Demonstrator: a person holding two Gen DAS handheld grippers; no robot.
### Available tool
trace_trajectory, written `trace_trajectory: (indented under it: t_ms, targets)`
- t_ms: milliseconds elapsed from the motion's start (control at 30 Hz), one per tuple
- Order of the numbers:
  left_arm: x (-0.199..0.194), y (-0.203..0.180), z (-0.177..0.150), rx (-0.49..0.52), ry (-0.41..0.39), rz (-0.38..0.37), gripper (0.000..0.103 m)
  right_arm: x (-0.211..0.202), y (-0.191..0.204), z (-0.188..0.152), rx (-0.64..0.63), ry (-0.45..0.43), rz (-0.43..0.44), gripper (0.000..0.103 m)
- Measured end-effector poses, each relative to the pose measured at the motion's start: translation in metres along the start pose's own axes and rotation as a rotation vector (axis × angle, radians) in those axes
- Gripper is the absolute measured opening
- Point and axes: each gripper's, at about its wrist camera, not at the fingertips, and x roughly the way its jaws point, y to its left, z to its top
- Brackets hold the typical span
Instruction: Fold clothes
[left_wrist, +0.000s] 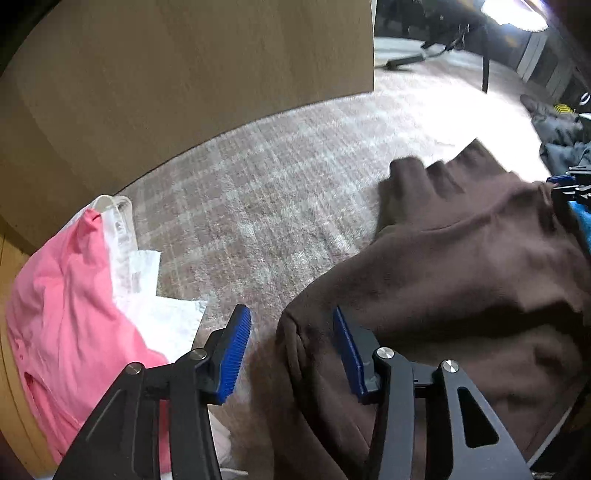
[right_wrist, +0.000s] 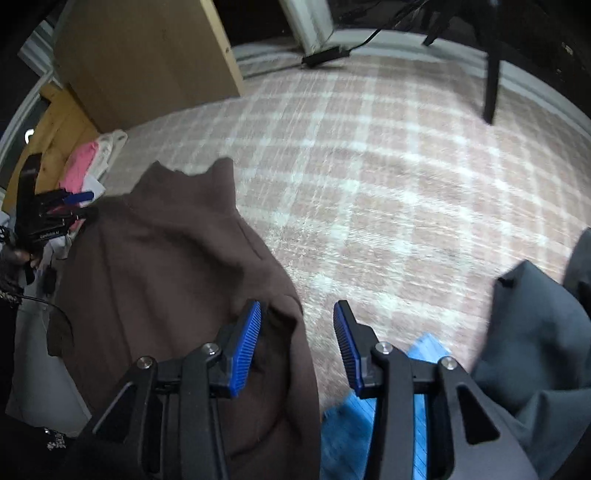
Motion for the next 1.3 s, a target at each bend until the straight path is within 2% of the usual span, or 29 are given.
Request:
trace_trajectory:
  t_ms: [167,200,233,267,333,433,533,667,767,833,900,967,1067,1200,1300]
  targets:
    - [0.021,-0.009,-0.008,0.032,0.053,0.001,0.043,0.019,0.018,-0.002,-0.079,0.018,-0.046,0.041]
    - [0.021,-0.010,-0.009,0.026,0.050,-0.013,0.036,0.021,0.021,-0.003,-0.090,0.015,-0.052,0.040]
    - [0.021,-0.011,-0.011,0.020,0.046,-0.027,0.028,0.020,0.021,-0.004,-0.082,0.002,-0.042,0.023]
    - [0.021,-0.012,-0.012,0.015,0.043,-0.042,0.011,0.019,0.020,-0.006,-0.068,-0.005,-0.030,0.007]
    - [0.016,-0.013,-0.016,-0.003,0.024,-0.038,0.006,0.014,0.018,-0.010,-0.042,-0.025,-0.008,0.007]
    - [-0.015,-0.011,-0.023,-0.037,-0.060,-0.043,0.005,-0.020,0.022,-0.020,-0.017,-0.134,0.006,0.006]
    - [-0.078,-0.011,-0.035,-0.059,-0.181,-0.055,0.005,-0.084,0.035,-0.036,-0.001,-0.290,0.016,0.006]
    - [-0.181,-0.021,-0.045,-0.011,-0.361,0.003,0.005,-0.169,0.067,-0.045,-0.043,-0.484,-0.037,0.006]
    - [-0.277,-0.027,-0.052,0.008,-0.523,0.019,0.005,-0.248,0.095,-0.058,-0.059,-0.645,-0.050,0.006]
    - [-0.331,-0.032,-0.060,0.045,-0.628,0.053,0.005,-0.305,0.118,-0.074,-0.082,-0.752,-0.066,0.006]
    - [-0.380,-0.043,-0.072,0.034,-0.710,0.131,0.006,-0.350,0.140,-0.094,-0.107,-0.831,-0.107,0.006]
    - [-0.423,-0.054,-0.087,0.075,-0.782,0.169,0.006,-0.395,0.161,-0.113,-0.132,-0.909,-0.149,0.006]
    - [-0.471,-0.070,-0.115,0.086,-0.854,0.228,0.006,-0.446,0.196,-0.147,-0.169,-0.999,-0.199,0.006]
    - [-0.517,-0.096,-0.158,0.076,-0.916,0.282,0.006,-0.487,0.232,-0.196,-0.221,-1.076,-0.252,0.006]
    - [-0.544,-0.126,-0.196,0.061,-0.965,0.361,0.006,-0.507,0.248,-0.233,-0.243,-1.116,-0.253,0.006]
